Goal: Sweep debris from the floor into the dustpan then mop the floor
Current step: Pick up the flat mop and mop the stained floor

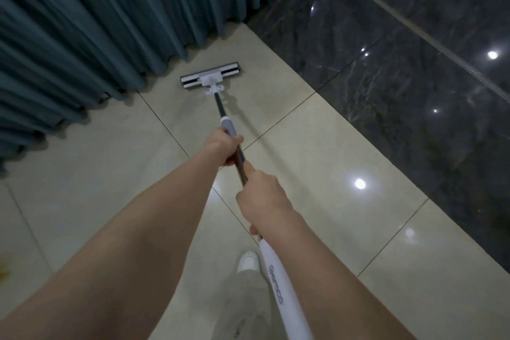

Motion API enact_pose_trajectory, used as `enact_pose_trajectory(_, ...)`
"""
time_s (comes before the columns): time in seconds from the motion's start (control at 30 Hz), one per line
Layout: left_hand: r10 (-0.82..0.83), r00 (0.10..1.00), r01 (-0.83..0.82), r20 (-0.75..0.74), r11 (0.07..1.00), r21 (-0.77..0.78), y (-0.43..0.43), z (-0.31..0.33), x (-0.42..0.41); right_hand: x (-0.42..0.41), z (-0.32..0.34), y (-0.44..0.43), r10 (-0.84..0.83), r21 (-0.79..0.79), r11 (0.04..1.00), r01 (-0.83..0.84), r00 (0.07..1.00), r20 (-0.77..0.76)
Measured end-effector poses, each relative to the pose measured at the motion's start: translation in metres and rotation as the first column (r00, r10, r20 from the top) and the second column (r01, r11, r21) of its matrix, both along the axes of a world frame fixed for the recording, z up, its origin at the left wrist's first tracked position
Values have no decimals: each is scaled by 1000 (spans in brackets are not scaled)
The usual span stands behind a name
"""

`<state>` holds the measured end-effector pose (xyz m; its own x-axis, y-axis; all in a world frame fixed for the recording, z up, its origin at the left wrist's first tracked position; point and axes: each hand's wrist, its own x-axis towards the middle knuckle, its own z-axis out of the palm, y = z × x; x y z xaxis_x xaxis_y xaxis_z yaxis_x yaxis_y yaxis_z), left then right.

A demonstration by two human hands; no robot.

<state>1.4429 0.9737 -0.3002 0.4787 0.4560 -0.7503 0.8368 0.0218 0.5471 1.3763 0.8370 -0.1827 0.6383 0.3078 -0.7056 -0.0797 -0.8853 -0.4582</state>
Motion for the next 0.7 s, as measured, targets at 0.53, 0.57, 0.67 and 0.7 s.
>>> enact_pose_trajectory(0.53, -77, 990, 72, -120, 996, -48, -199, 55, -187, -176, 60, -204, -2, 23, 1000, 5, 992, -126)
enact_pose_trajectory(0.57, -67, 991, 60, -118, 996, -64, -210, 56, -196, -185, 66, -216, -8, 29, 1000, 12, 991, -135)
enact_pose_trajectory(0.67, -57, 993, 43, -108, 991, -126, -238, 61, -217, -200, 78, -245, -41, 18, 999, 45, 984, -174)
enact_pose_trajectory(0.7, -48, 994, 33, -99, 989, -147, -244, 61, -221, -202, 80, -250, -48, 11, 999, 51, 982, -181)
